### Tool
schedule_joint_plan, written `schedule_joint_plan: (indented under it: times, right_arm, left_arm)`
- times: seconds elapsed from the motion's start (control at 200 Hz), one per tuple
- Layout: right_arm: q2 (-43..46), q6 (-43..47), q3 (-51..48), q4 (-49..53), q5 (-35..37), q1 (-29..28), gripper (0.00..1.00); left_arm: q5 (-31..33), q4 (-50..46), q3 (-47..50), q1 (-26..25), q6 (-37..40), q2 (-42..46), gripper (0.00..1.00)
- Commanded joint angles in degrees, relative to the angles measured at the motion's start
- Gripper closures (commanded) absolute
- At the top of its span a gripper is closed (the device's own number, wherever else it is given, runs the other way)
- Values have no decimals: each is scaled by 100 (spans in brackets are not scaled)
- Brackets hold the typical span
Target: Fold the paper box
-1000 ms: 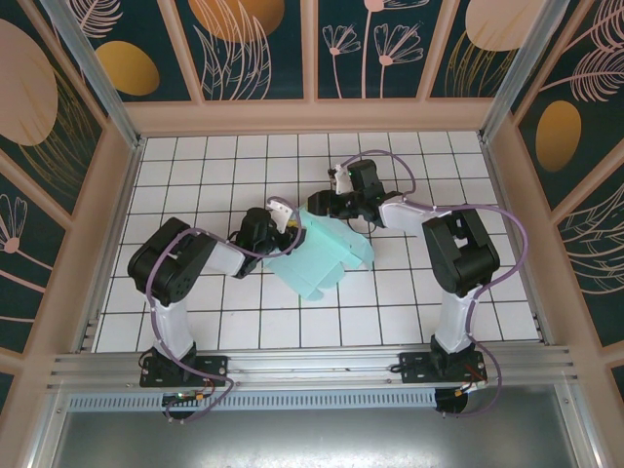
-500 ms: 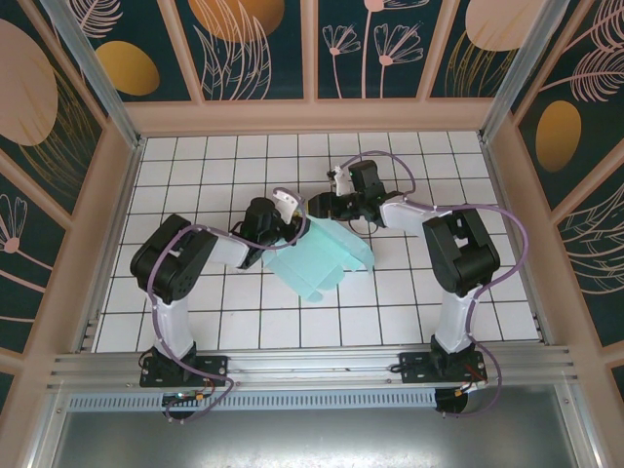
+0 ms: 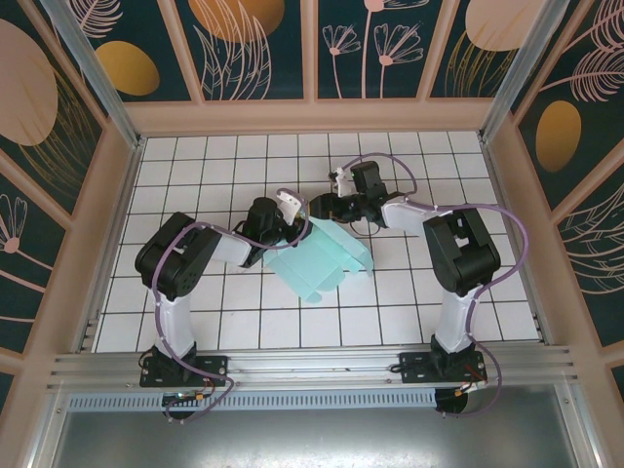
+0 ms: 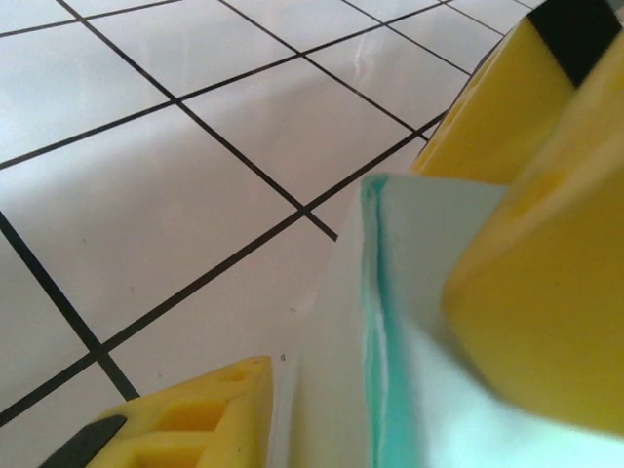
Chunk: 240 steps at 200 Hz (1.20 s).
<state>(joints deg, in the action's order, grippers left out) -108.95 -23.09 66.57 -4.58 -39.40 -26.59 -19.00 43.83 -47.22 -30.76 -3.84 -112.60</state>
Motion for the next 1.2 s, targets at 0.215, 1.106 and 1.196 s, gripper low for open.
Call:
schedule_joint_plan:
  times: [0.215,1.106,1.196]
  right_arm:
    - [-48,-205,-134,-55,-227,92,43]
    - [1086,-995,-932,-1135,387,407,32]
    - [1203,-1118,-1106,-1193,487,567,35]
  left_arm:
    - [-117,106,8,-4,7,-104,81]
    - [-198,762,37,0,-768,-159,100]
    - [-419,951,81,13,-845,-181,100]
